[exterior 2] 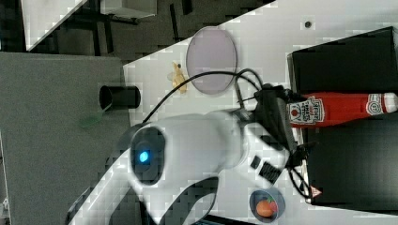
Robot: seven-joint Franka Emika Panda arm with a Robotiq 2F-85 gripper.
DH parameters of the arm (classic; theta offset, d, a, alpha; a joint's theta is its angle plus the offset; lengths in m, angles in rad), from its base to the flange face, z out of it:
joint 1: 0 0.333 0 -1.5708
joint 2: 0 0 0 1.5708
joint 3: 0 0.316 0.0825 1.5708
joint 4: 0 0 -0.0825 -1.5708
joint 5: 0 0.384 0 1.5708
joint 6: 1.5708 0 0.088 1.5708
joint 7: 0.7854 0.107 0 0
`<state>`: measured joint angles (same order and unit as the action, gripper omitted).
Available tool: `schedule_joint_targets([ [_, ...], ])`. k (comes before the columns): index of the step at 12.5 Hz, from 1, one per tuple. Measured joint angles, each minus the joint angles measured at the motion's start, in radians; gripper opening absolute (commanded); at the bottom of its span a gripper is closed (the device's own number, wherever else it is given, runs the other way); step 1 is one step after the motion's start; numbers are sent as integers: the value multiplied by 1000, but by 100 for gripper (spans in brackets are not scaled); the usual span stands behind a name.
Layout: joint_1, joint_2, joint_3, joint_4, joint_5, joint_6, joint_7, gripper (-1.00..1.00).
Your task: Pick Ketchup from oven and place it on table.
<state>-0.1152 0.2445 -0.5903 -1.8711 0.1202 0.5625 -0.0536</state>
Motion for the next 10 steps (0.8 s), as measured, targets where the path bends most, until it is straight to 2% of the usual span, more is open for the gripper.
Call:
schedule_joint_targets([
  [3, -5, 71, 9, 3, 92, 42, 0, 100],
  [8, -1, 104, 10, -24, 132, 28, 0, 100],
  [10, -13, 108, 20, -24, 133, 32, 0, 43],
])
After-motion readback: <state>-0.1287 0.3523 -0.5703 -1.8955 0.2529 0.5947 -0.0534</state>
